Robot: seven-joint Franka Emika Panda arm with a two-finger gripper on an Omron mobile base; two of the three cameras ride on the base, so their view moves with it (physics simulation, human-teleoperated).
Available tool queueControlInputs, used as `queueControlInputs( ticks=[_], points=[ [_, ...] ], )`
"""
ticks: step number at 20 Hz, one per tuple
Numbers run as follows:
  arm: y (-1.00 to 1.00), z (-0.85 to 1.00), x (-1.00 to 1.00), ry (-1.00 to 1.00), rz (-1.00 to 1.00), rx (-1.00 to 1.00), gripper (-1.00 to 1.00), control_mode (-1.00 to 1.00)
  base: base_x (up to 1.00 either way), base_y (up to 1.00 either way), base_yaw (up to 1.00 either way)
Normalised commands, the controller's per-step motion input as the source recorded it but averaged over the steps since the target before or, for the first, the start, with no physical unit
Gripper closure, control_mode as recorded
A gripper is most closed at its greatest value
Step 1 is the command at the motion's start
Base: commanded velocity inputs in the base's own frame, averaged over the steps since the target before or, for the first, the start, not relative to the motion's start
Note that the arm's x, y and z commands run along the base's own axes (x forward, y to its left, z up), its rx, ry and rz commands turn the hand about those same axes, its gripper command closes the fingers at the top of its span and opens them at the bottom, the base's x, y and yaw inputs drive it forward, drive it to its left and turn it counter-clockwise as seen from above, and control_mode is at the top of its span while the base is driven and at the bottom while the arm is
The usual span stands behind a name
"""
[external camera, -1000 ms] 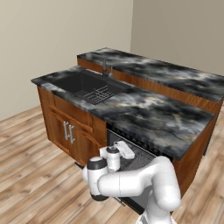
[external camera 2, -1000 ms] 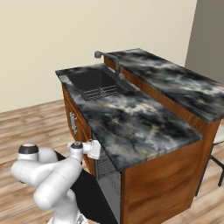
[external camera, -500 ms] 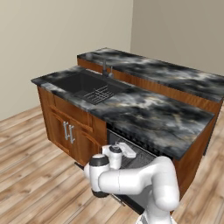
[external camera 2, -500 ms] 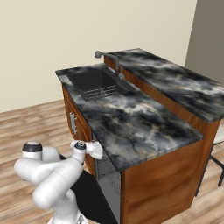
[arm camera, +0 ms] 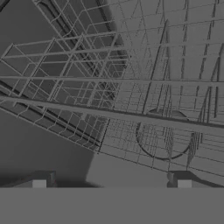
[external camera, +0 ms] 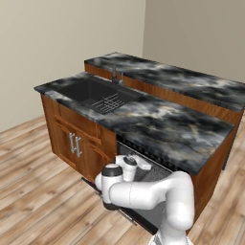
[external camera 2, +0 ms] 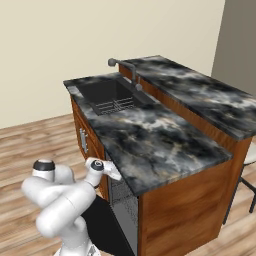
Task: Open the dishwasher door and pull out the top rack.
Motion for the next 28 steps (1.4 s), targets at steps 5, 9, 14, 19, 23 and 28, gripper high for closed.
queueControlInputs(
  ticks=[5, 9, 14, 19, 23, 28],
  points=[
    [0.11, -0.91, 0.11, 0.07, -0.03, -0.12, -1.0, -1.0, 0.0, 0.0, 0.0],
    [0.27, -1.0, 0.04, 0.08, -0.02, -0.14, -1.0, -1.0, 0.0, 0.0, 0.0],
    [0.31, -1.0, 0.02, 0.08, -0.01, -0.14, -1.0, -1.0, 0.0, 0.0, 0.0],
    [0.64, -1.0, -0.02, 0.08, 0.0, -0.18, -1.0, -1.0, 0.0, 0.0, 0.0],
    [0.89, -1.0, -0.14, 0.07, 0.0, -0.21, -1.0, -1.0, 0.0, 0.0, 0.0],
    [0.94, -1.0, -0.16, 0.07, 0.0, -0.21, -1.0, -1.0, 0.0, 0.0, 0.0]
  ],
)
